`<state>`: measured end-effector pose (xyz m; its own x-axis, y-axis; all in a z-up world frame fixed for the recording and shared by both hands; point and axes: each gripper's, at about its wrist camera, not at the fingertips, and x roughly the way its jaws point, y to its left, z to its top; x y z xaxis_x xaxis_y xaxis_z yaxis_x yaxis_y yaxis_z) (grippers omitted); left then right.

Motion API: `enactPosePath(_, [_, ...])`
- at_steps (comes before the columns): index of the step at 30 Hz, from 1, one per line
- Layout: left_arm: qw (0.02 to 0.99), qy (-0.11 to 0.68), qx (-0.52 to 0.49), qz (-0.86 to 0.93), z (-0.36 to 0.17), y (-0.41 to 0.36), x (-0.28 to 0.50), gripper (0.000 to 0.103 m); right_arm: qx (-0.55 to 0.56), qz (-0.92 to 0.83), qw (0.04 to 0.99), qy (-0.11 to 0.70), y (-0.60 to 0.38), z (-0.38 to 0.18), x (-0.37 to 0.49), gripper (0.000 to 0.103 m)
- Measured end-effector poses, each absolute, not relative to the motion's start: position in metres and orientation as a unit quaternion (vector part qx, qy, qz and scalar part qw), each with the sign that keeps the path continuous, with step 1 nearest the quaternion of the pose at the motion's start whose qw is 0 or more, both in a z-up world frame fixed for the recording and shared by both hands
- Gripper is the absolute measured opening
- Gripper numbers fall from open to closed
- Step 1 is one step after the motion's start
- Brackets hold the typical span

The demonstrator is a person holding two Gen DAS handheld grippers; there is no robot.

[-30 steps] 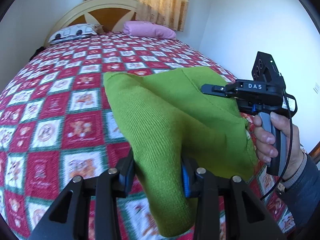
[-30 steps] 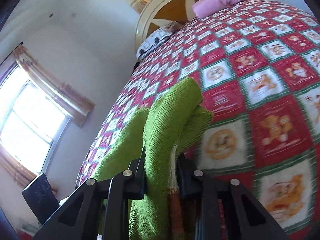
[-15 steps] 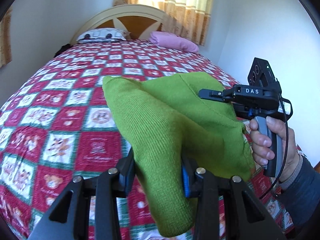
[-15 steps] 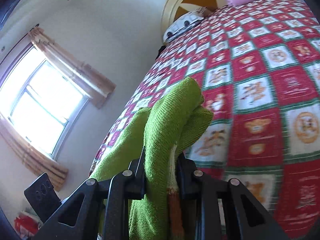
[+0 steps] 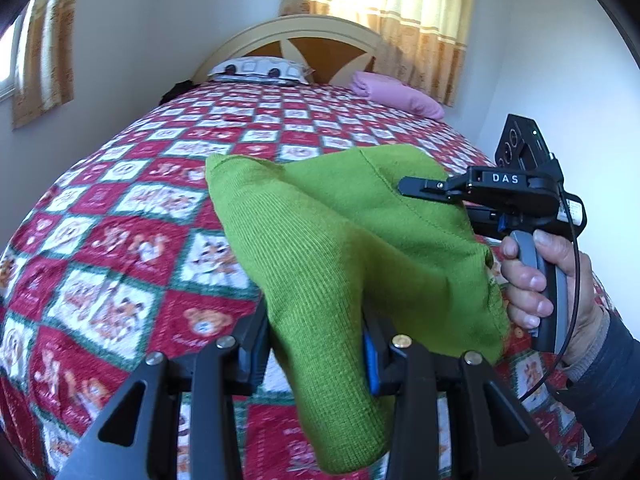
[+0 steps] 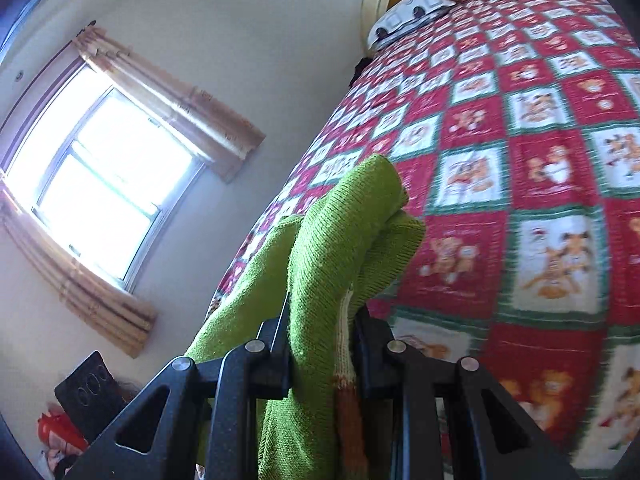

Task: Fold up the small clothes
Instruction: 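Lift the edge with the right gripper and fold it over the sweater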

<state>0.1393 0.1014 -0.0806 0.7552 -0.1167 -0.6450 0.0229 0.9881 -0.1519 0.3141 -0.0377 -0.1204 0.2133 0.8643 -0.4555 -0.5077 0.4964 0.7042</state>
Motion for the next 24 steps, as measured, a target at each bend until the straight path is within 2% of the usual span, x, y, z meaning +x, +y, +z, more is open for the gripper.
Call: enactPosePath(24, [0.933,0.35,-0.089,0.014,-0.094,0.155,0.113,0.039,0.174,0.492,0.718,0.461,0.045,-0.134,0.316,0.025])
